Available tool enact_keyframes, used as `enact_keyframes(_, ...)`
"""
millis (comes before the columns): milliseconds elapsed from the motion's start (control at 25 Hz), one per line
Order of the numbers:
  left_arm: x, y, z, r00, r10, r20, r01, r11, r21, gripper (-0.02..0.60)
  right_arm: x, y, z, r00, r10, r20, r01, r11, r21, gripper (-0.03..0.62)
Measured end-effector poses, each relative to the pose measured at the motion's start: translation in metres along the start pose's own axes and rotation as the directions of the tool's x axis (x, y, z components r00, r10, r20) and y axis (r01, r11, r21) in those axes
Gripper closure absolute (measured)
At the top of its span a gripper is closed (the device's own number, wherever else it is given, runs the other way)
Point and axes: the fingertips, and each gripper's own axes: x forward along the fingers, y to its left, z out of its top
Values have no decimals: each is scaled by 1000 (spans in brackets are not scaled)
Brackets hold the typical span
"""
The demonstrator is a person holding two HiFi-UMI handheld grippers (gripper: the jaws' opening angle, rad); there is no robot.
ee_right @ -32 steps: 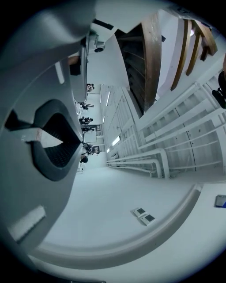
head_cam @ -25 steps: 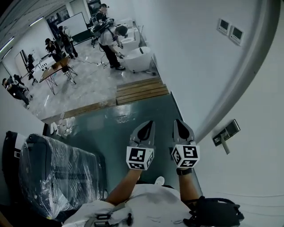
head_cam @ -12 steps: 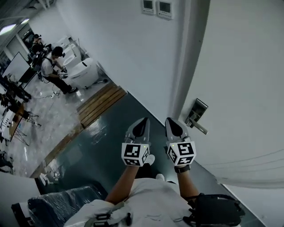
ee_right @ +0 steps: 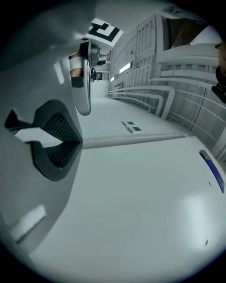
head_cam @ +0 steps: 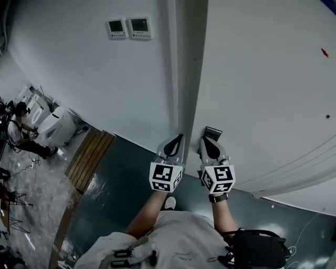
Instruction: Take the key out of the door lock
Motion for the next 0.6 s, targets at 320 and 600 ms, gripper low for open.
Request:
enact_keyframes(320,23,-3,-6,972,-233,-20,233,973,0,577,6,0,1,989,-149,15,149,989,-13,589)
enact_keyframes(600,39,-3,-15,952,-306,-21,305,952,-32,577,-15,-14,-25,963,-265,-49,266,964,7,589)
